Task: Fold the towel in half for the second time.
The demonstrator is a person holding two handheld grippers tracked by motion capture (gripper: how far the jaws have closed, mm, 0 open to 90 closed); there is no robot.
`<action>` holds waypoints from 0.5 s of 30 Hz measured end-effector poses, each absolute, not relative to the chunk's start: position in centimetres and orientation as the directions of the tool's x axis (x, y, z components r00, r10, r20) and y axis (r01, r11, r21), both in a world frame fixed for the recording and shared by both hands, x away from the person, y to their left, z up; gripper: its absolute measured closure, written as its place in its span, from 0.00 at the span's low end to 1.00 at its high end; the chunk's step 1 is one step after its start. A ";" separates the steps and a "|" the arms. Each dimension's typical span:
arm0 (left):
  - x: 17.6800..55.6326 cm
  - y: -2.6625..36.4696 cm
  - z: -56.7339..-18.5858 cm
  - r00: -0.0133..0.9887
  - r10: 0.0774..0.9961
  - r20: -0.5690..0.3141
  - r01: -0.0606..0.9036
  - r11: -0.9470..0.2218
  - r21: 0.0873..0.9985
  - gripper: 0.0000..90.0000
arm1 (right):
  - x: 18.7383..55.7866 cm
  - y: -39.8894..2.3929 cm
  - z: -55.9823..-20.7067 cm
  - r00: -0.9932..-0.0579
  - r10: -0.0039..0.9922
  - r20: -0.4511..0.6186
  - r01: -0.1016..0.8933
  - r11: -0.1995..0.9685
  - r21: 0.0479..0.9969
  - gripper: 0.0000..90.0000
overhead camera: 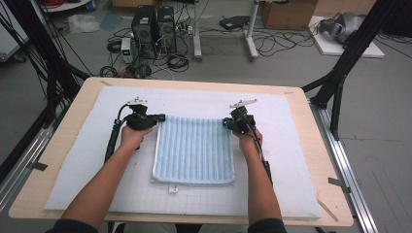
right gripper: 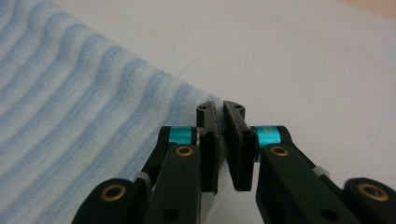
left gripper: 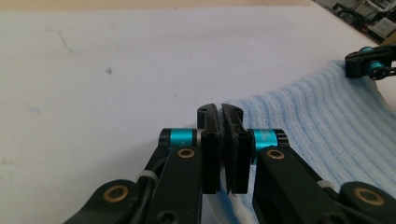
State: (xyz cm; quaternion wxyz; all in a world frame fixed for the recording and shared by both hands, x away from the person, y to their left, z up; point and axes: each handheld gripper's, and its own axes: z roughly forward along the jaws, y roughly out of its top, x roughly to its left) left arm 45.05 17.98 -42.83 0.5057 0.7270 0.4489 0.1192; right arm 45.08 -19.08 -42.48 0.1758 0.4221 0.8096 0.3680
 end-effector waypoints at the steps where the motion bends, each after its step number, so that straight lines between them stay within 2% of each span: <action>1: 45.1 18.0 -42.7 0.570 0.773 -0.279 0.511 -0.067 0.857 0.96 | 45.2 -19.1 -42.1 -0.569 0.822 0.025 0.546 0.356 0.758 0.94; 5: 45.4 18.2 -42.0 0.583 0.765 -0.273 0.484 -0.058 0.873 0.96 | 45.5 -19.2 -41.2 -0.559 0.829 0.026 0.524 0.329 0.786 0.94; 15: 44.4 18.3 -41.3 0.625 0.745 -0.233 0.452 -0.102 0.886 0.95 | 44.8 -19.0 -40.2 -0.580 0.815 -0.005 0.492 0.355 0.795 0.94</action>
